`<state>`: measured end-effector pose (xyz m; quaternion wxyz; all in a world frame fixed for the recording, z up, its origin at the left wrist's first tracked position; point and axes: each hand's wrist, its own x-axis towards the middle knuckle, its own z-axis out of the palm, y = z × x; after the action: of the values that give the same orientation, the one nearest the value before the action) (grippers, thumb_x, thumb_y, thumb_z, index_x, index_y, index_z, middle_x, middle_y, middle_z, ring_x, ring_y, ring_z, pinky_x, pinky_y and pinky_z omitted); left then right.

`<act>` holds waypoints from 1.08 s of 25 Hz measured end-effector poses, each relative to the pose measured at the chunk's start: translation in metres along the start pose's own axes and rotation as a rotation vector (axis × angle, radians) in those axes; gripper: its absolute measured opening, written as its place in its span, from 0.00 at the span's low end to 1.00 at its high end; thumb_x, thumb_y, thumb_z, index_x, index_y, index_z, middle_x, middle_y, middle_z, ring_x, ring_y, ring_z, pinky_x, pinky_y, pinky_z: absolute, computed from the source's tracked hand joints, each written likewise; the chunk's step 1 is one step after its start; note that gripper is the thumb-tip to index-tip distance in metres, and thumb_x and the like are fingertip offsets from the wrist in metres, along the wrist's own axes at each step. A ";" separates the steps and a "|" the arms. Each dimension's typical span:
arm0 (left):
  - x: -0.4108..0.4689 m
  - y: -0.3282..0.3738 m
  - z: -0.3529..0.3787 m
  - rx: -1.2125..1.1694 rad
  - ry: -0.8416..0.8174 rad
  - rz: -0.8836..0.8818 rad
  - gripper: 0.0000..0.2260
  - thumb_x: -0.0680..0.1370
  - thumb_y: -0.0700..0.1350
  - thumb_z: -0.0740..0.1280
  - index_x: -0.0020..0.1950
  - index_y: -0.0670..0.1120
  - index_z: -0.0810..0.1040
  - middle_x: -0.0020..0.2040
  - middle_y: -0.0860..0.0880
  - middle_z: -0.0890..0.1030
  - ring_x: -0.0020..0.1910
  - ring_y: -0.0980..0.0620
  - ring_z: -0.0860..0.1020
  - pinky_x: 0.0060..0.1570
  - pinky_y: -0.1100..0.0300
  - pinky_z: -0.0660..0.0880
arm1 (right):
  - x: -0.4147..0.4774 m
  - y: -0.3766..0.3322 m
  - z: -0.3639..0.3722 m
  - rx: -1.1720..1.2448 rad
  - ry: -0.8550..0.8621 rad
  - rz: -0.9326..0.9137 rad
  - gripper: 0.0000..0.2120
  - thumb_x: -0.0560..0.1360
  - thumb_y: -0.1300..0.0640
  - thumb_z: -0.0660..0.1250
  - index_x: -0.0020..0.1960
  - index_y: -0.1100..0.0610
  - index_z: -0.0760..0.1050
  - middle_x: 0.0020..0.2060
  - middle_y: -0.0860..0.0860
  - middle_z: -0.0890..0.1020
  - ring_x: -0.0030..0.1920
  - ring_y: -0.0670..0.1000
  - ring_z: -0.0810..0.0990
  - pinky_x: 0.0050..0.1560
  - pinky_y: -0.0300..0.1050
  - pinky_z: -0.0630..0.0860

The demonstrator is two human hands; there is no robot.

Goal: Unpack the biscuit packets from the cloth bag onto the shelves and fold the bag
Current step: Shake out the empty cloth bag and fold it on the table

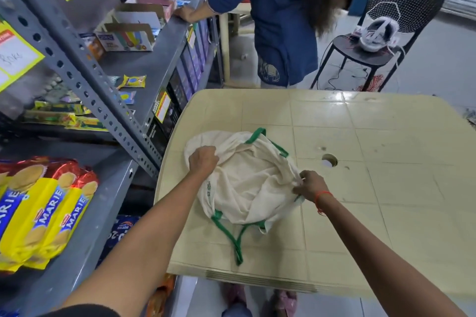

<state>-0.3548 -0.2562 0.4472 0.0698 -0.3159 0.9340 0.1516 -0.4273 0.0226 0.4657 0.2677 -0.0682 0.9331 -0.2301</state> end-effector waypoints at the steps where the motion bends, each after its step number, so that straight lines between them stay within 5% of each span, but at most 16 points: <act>1: 0.002 0.002 -0.008 -0.089 0.068 -0.049 0.13 0.78 0.46 0.58 0.55 0.40 0.76 0.56 0.37 0.80 0.55 0.39 0.78 0.49 0.52 0.74 | -0.001 0.002 -0.010 -0.026 0.045 -0.006 0.13 0.69 0.62 0.68 0.53 0.64 0.77 0.52 0.64 0.81 0.55 0.62 0.78 0.50 0.48 0.74; 5: 0.021 0.001 -0.071 -0.549 0.102 -0.285 0.21 0.79 0.49 0.56 0.63 0.34 0.72 0.62 0.34 0.76 0.60 0.36 0.75 0.57 0.50 0.73 | 0.003 0.012 -0.062 -0.059 0.317 -0.031 0.12 0.70 0.67 0.63 0.52 0.65 0.77 0.55 0.65 0.80 0.56 0.64 0.77 0.53 0.49 0.73; 8: 0.010 -0.001 -0.112 -0.137 -0.021 -0.095 0.35 0.70 0.58 0.70 0.67 0.39 0.63 0.61 0.38 0.76 0.60 0.37 0.75 0.56 0.48 0.74 | 0.009 0.007 -0.098 0.060 0.446 -0.042 0.14 0.69 0.70 0.62 0.54 0.63 0.78 0.56 0.63 0.80 0.58 0.63 0.76 0.56 0.49 0.72; 10: 0.002 -0.001 -0.128 0.196 0.065 0.009 0.27 0.71 0.51 0.71 0.63 0.42 0.63 0.58 0.37 0.77 0.57 0.36 0.76 0.54 0.46 0.74 | 0.012 0.000 -0.122 0.007 0.450 -0.073 0.15 0.69 0.70 0.62 0.53 0.62 0.79 0.56 0.63 0.80 0.58 0.63 0.76 0.57 0.50 0.72; 14: 0.009 0.001 -0.172 0.090 0.129 -0.048 0.15 0.75 0.49 0.67 0.55 0.41 0.76 0.56 0.37 0.79 0.56 0.37 0.77 0.53 0.49 0.74 | 0.022 -0.012 -0.176 -0.062 0.400 -0.047 0.13 0.70 0.67 0.66 0.54 0.63 0.80 0.54 0.65 0.81 0.57 0.64 0.78 0.57 0.50 0.74; 16: 0.013 0.009 -0.198 -0.044 0.129 -0.094 0.21 0.76 0.54 0.64 0.56 0.37 0.77 0.57 0.35 0.79 0.56 0.36 0.77 0.52 0.49 0.75 | 0.022 -0.025 -0.200 0.178 0.347 -0.060 0.10 0.72 0.66 0.66 0.52 0.66 0.79 0.47 0.64 0.81 0.55 0.64 0.79 0.52 0.52 0.78; 18: 0.010 0.020 -0.220 0.000 0.205 -0.095 0.25 0.73 0.59 0.65 0.57 0.38 0.75 0.56 0.37 0.79 0.56 0.36 0.77 0.49 0.50 0.75 | 0.014 -0.048 -0.220 0.717 0.309 -0.109 0.08 0.73 0.70 0.60 0.41 0.64 0.77 0.37 0.60 0.77 0.45 0.62 0.80 0.32 0.46 0.83; 21: -0.001 0.033 -0.252 0.234 0.343 -0.025 0.21 0.73 0.51 0.67 0.61 0.41 0.69 0.57 0.37 0.77 0.58 0.35 0.75 0.52 0.47 0.74 | 0.001 -0.076 -0.249 1.183 0.374 -0.146 0.11 0.74 0.72 0.55 0.42 0.60 0.73 0.35 0.55 0.74 0.37 0.54 0.76 0.19 0.40 0.76; 24: -0.007 0.039 -0.287 0.131 0.371 0.072 0.12 0.75 0.46 0.67 0.55 0.42 0.72 0.54 0.35 0.79 0.54 0.37 0.77 0.50 0.47 0.75 | -0.016 -0.088 -0.271 0.932 0.366 -0.234 0.06 0.75 0.66 0.62 0.51 0.62 0.75 0.37 0.55 0.76 0.36 0.52 0.76 0.25 0.41 0.77; 27: -0.017 0.048 -0.300 -0.339 0.169 0.108 0.09 0.79 0.45 0.64 0.45 0.40 0.76 0.46 0.38 0.80 0.40 0.42 0.79 0.32 0.54 0.80 | -0.017 -0.086 -0.275 0.389 0.417 -0.340 0.10 0.73 0.63 0.67 0.54 0.62 0.77 0.42 0.59 0.78 0.40 0.53 0.75 0.37 0.42 0.77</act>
<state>-0.3808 -0.3083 0.7458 -0.0711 -0.2842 0.9132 0.2834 -0.5591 0.0590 0.7203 0.0366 -0.1221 0.8815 -0.4546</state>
